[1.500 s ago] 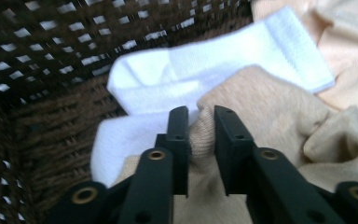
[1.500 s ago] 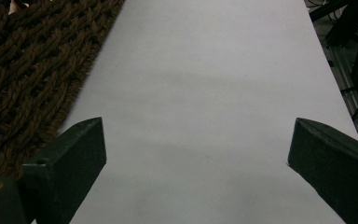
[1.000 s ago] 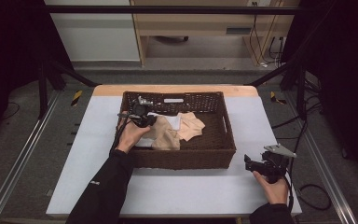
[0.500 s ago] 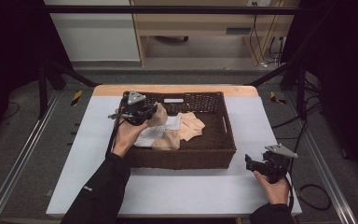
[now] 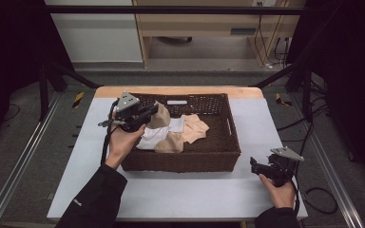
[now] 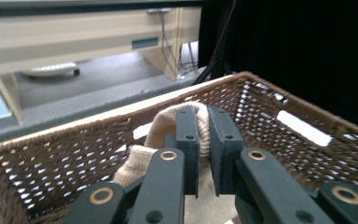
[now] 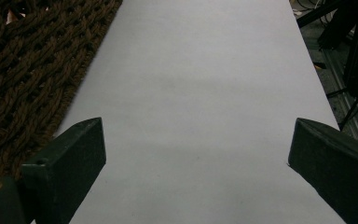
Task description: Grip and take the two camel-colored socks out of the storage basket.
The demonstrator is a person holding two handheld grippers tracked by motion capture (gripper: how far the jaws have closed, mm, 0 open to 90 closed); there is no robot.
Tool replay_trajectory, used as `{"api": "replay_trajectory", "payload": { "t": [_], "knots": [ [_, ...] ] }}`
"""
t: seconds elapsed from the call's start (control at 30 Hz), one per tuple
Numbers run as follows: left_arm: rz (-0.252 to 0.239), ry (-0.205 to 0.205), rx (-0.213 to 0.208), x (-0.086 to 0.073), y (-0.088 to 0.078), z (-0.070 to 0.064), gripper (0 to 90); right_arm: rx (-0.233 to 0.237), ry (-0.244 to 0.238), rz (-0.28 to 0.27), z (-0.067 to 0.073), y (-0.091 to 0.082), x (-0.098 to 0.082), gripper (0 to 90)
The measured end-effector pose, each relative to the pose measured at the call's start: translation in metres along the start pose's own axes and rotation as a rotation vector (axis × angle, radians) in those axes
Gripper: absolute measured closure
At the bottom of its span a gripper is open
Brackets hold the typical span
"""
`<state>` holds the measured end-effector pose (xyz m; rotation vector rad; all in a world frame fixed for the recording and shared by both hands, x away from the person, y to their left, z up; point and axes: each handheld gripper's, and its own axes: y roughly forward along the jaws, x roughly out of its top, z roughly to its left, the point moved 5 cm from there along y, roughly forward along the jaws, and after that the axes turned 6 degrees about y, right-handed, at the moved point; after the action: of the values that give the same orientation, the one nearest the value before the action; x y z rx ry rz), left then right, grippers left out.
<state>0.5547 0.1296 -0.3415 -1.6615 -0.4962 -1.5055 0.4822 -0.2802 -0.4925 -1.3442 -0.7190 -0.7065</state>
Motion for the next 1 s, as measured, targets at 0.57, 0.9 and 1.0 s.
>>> {"api": "replay_trajectory", "payload": {
  "t": [0.57,0.9,1.0],
  "knots": [
    [-0.108,0.037,-0.073,0.018,-0.054,-0.037,82.8,0.000,-0.001,-0.004,0.000,-0.002,0.000,4.3],
    [-0.127,0.081,-0.114,0.015,-0.079,-0.059,82.8,-0.001,-0.006,-0.005,0.000,-0.003,-0.001,4.3],
    [-0.136,0.087,-0.124,0.012,-0.085,-0.064,82.8,0.000,-0.003,-0.004,0.000,-0.003,-0.001,4.3]
  ]
}}
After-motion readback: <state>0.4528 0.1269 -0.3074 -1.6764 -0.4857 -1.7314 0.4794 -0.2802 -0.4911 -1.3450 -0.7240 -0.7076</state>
